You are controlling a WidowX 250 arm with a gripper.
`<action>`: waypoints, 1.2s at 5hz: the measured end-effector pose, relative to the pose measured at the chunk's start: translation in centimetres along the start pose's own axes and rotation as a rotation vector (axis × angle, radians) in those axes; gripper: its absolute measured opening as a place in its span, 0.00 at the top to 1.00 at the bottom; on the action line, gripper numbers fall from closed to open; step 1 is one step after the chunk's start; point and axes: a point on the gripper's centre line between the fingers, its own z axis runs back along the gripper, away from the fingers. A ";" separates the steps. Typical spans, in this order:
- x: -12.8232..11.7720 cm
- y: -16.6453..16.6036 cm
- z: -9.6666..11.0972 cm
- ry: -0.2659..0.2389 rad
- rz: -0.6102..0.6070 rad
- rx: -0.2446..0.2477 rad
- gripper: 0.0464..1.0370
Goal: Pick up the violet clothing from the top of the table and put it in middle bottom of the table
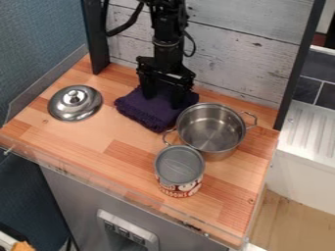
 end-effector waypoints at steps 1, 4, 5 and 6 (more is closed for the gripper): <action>-1.6 0.1 -0.5 -0.004 -0.032 0.020 0.04; -10.6 3.6 -0.5 0.000 0.021 0.055 0.04; -11.4 4.2 -0.6 -0.004 0.012 0.056 0.04; -11.6 4.2 -0.5 0.004 0.000 -0.006 0.04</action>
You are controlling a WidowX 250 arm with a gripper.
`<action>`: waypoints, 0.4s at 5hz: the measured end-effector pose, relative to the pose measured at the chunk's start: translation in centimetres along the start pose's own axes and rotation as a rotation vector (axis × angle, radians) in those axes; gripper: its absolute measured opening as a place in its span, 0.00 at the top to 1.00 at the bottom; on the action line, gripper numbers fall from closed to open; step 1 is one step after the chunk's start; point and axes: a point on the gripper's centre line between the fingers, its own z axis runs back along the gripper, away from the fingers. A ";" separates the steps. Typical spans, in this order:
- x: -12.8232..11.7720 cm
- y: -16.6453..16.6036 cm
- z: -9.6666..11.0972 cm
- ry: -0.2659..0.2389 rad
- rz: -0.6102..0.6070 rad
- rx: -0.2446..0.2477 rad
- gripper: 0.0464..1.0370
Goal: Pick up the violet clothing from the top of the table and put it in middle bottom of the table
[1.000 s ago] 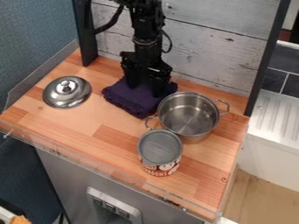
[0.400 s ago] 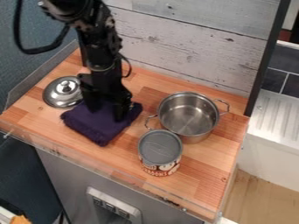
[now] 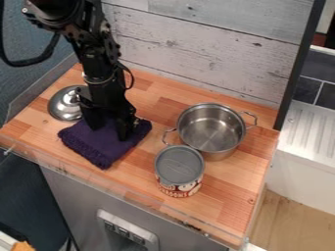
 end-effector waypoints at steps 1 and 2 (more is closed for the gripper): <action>0.6 -0.6 0.6 0.016 -0.014 -0.065 0.04; 0.5 -1.1 2.6 -0.007 -0.025 -0.061 0.04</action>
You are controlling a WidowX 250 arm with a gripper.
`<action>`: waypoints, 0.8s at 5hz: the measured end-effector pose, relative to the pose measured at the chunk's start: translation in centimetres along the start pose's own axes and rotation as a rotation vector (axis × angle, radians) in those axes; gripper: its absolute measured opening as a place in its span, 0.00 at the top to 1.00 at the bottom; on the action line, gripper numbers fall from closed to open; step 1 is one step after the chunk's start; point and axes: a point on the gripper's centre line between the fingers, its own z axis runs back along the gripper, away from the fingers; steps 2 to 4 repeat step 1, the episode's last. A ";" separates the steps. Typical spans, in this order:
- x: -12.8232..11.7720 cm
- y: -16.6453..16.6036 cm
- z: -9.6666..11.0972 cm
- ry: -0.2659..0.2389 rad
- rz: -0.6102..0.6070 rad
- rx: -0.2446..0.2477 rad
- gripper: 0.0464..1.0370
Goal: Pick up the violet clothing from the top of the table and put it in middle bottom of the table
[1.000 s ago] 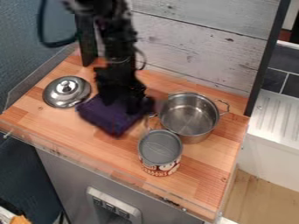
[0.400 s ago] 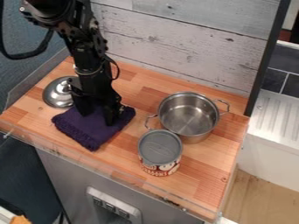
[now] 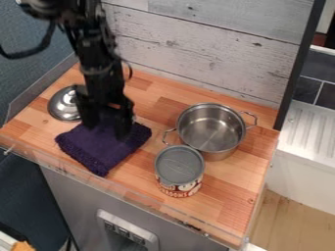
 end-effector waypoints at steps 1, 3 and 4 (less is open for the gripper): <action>-0.4 0.0 0.6 0.001 -0.016 0.047 0.04; -0.4 0.0 0.6 0.001 -0.016 0.047 0.04; -0.4 0.0 0.6 0.001 -0.016 0.047 0.04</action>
